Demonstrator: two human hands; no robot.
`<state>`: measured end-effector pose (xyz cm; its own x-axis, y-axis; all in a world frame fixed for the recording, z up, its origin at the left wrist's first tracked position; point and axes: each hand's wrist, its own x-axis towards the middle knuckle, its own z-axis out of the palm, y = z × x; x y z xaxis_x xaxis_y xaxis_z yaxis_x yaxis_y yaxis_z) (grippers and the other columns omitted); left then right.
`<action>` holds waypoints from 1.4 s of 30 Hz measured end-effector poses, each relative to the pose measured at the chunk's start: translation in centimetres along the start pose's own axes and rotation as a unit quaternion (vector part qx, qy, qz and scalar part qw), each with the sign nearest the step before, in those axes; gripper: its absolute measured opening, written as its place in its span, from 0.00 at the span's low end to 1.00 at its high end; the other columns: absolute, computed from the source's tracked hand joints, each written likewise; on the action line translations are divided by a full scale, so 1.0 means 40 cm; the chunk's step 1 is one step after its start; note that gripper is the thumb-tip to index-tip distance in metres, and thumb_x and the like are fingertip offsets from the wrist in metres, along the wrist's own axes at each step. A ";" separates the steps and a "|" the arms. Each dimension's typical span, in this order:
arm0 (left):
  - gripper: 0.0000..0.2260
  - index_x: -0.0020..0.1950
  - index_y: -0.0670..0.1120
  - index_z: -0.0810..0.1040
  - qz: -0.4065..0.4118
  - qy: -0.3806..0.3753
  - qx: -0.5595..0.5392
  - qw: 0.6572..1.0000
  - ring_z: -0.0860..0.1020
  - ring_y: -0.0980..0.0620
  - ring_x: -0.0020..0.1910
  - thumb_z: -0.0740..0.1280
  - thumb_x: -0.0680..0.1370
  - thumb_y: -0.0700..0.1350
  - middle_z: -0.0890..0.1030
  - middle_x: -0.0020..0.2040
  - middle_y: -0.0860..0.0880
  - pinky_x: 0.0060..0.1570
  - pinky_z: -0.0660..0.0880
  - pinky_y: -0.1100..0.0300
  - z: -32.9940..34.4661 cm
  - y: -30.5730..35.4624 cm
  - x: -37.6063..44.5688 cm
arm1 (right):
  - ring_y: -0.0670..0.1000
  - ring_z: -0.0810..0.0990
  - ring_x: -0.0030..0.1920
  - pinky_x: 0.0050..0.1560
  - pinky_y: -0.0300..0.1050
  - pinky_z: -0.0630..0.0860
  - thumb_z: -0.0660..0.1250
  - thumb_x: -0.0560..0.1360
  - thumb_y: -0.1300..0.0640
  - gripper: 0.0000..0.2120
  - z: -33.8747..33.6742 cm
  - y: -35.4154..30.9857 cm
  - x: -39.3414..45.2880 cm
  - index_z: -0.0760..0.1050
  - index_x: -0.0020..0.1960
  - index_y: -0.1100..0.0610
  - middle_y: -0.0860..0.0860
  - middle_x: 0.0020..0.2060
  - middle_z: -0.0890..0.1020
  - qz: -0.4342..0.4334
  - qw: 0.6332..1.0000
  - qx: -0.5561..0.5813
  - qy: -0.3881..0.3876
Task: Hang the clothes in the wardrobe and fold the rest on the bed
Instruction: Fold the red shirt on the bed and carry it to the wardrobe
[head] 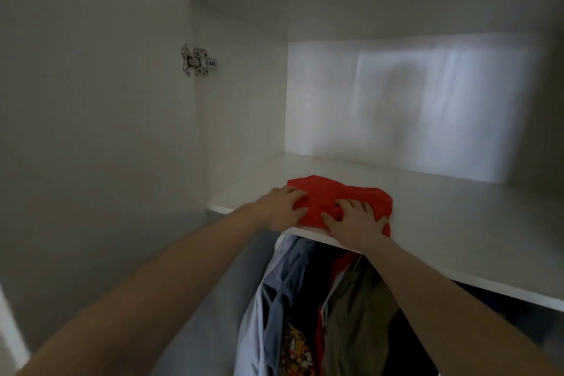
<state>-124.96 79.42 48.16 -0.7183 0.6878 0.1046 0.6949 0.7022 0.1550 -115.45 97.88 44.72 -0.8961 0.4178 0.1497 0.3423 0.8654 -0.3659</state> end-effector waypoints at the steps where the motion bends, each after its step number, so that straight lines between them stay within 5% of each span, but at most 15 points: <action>1: 0.27 0.83 0.52 0.59 0.000 0.000 -0.006 1.000 0.60 0.43 0.80 0.56 0.85 0.59 0.59 0.83 0.47 0.79 0.56 0.47 0.012 -0.016 0.032 | 0.60 0.50 0.82 0.76 0.74 0.45 0.55 0.80 0.30 0.33 0.005 -0.006 0.021 0.60 0.80 0.42 0.48 0.81 0.59 0.005 1.000 0.000 -0.001; 10: 0.27 0.84 0.52 0.55 0.009 -0.009 -0.030 0.999 0.52 0.49 0.83 0.51 0.86 0.59 0.55 0.84 0.49 0.81 0.49 0.51 0.087 -0.186 0.291 | 0.60 0.47 0.83 0.76 0.75 0.40 0.52 0.79 0.29 0.35 0.085 -0.048 0.269 0.57 0.81 0.43 0.49 0.83 0.56 0.028 1.000 0.003 0.005; 20: 0.25 0.82 0.59 0.56 -0.006 0.020 -0.058 0.998 0.52 0.48 0.83 0.53 0.85 0.59 0.54 0.84 0.54 0.80 0.50 0.42 0.137 -0.328 0.562 | 0.59 0.46 0.83 0.75 0.74 0.38 0.52 0.78 0.28 0.36 0.162 -0.067 0.539 0.56 0.81 0.42 0.49 0.83 0.56 0.046 0.999 -0.009 0.025; 28: 0.24 0.81 0.59 0.60 -0.011 0.053 -0.072 0.996 0.53 0.47 0.82 0.55 0.84 0.58 0.57 0.83 0.54 0.80 0.52 0.45 0.166 -0.387 0.745 | 0.59 0.47 0.83 0.76 0.73 0.39 0.51 0.79 0.28 0.35 0.198 -0.056 0.712 0.57 0.81 0.43 0.50 0.82 0.58 0.040 0.998 -0.019 0.054; 42: 0.25 0.82 0.58 0.60 -0.081 0.092 -0.069 0.990 0.49 0.45 0.83 0.55 0.84 0.56 0.55 0.84 0.51 0.80 0.45 0.40 0.176 -0.387 0.828 | 0.55 0.47 0.84 0.79 0.69 0.38 0.53 0.81 0.31 0.35 0.209 -0.050 0.815 0.52 0.83 0.43 0.47 0.83 0.56 0.000 0.996 0.003 0.093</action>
<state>-159.27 92.63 42.30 -0.8228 0.5138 0.2429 0.5678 0.7604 0.3151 -147.71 107.47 42.67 -0.8280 0.4620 0.3177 0.3395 0.8640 -0.3718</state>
